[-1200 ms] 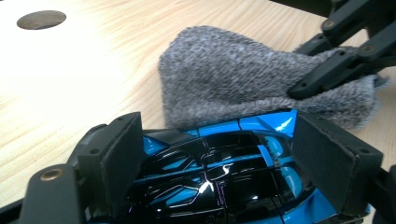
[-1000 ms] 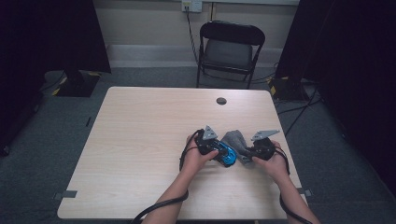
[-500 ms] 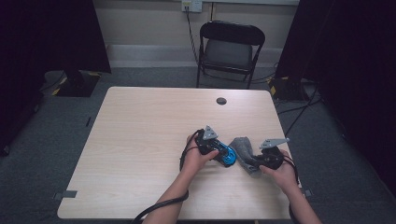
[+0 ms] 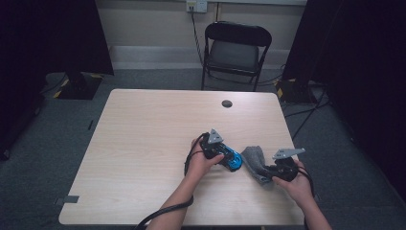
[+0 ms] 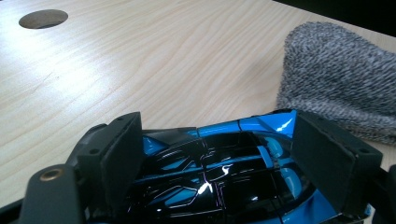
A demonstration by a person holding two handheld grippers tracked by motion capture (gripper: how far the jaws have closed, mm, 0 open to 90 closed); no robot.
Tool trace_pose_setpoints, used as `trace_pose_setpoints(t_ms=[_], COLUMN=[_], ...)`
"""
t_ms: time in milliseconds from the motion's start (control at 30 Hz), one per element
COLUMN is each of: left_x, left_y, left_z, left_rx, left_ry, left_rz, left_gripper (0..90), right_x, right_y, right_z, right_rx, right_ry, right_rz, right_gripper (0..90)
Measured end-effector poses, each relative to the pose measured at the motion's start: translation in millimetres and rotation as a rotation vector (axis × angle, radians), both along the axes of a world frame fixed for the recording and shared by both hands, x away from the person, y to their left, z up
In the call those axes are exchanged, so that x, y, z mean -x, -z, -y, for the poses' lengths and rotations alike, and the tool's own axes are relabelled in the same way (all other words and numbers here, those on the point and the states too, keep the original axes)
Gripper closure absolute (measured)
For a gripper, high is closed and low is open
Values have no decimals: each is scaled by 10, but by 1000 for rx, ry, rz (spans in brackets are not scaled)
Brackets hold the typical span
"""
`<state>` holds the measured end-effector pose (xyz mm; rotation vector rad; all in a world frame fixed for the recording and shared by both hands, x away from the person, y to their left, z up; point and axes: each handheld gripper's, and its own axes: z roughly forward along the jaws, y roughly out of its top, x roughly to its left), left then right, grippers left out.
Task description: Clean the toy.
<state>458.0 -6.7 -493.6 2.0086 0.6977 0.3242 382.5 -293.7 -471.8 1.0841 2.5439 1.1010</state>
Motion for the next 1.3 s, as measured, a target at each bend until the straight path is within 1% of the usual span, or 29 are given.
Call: trace_pose_setpoints(t_ms=[167, 400, 467, 567, 600, 667, 800, 933, 1100, 1300], left_x=[-5, -6, -9, -6, -5, -2, -5, -4, -1, 0], left_y=[-2, -1, -2, -1, -1, 0, -1, 0, -1, 4], left_z=[-2, -5, -2, 4, 5, 5, 5, 4, 10, 14], left_rx=[0, -1, -2, -1, -2, -2, -3, -3, -5, -4], left_ry=[-1, -2, -2, -3, -3, -3, -1, 0, -1, 1], left_rz=[-3, -2, -1, -1, 0, 1, 0, 1, 0, 3], left_gripper=[173, 173, 173, 173, 173, 173, 173, 173, 173, 173], right_x=[71, 161, 170, 140, 119, 67, -78, -274, -512, -723], right_y=[-38, -125, -155, -195, -203, -216, -219, -214, -197, -187], right_z=[80, 210, 238, 261, 261, 244, 156, 6, -176, -383], right_rx=[-29, -53, -62, -74, -84, -88, -76, -54, -33, -16], right_ry=[12, 31, 43, 70, 79, 86, 100, 105, 87, 65], right_rz=[3, 18, 32, 50, 55, 71, 78, 84, 97, 107], right_gripper=[769, 769, 769, 768, 768, 768, 768, 768, 767, 767])
